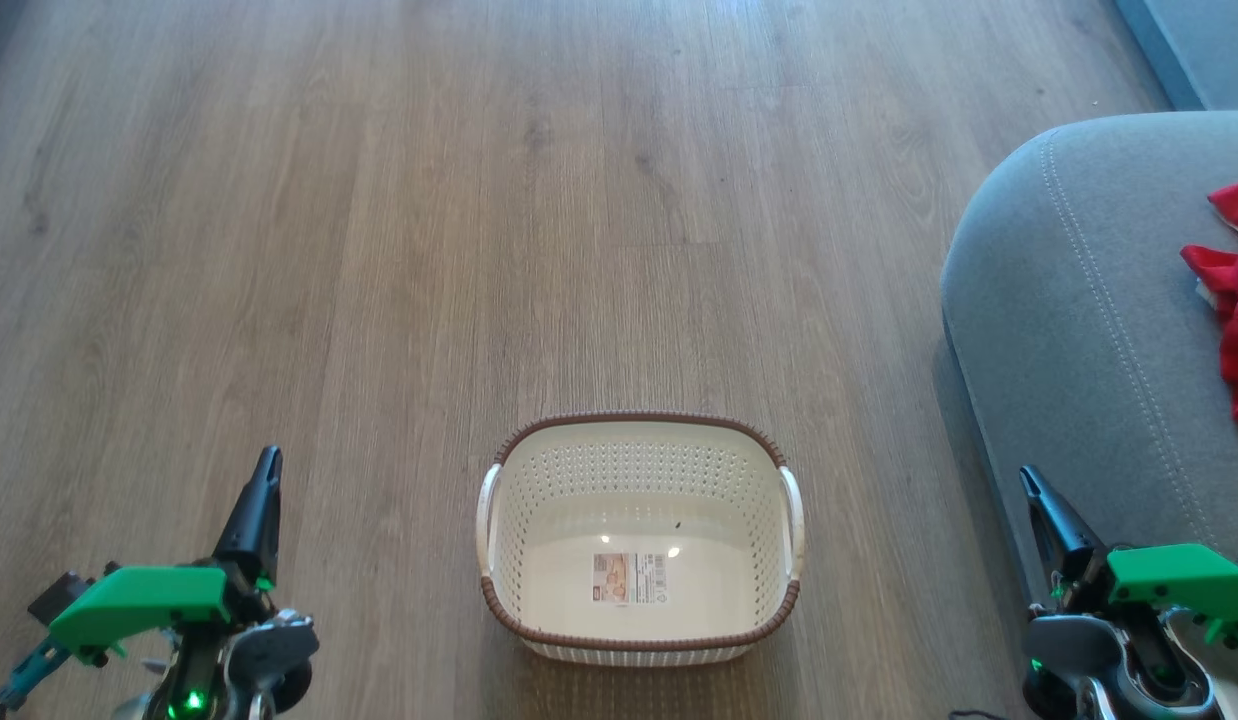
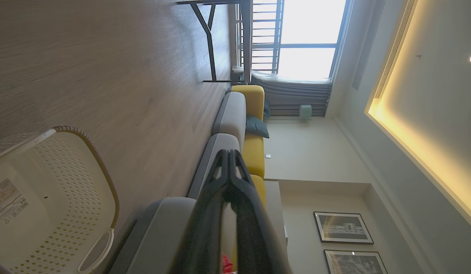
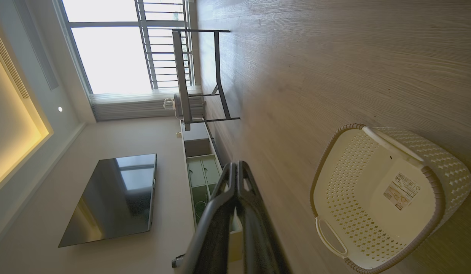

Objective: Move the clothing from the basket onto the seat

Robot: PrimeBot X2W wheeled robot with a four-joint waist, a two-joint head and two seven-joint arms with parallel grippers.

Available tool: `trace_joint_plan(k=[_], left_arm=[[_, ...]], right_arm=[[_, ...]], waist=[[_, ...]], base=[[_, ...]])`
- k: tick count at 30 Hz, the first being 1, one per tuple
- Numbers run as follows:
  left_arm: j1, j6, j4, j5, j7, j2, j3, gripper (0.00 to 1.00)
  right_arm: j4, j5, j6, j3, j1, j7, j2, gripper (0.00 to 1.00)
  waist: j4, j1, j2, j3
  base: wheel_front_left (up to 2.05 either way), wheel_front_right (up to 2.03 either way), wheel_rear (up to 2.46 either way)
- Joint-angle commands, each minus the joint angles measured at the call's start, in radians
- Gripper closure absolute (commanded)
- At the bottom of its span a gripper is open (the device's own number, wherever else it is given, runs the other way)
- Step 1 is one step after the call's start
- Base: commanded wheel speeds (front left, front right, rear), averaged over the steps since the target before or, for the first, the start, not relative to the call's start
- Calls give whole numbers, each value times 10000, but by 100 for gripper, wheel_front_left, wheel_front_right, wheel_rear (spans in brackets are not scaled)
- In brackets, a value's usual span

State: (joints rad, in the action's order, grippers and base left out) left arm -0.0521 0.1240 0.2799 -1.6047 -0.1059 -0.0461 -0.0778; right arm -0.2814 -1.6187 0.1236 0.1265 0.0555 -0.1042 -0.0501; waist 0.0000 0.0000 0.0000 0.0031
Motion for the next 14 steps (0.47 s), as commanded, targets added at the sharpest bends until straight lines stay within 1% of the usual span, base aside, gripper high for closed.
trace_joint_plan(k=[1, 14], left_arm=[[-559, 67, -347, -40, -72, -41, -360, 100], [-559, 67, -348, -40, -72, -41, -359, 100]], right_arm=[[368, 68, 71, -167, 521, -57, -36, 100], [368, 75, 71, -158, 522, -65, -30, 100]], waist=[[0, 0, 0, 0], [0, 0, 0, 0]], base=[[0, 0, 0], [0, 0, 0]])
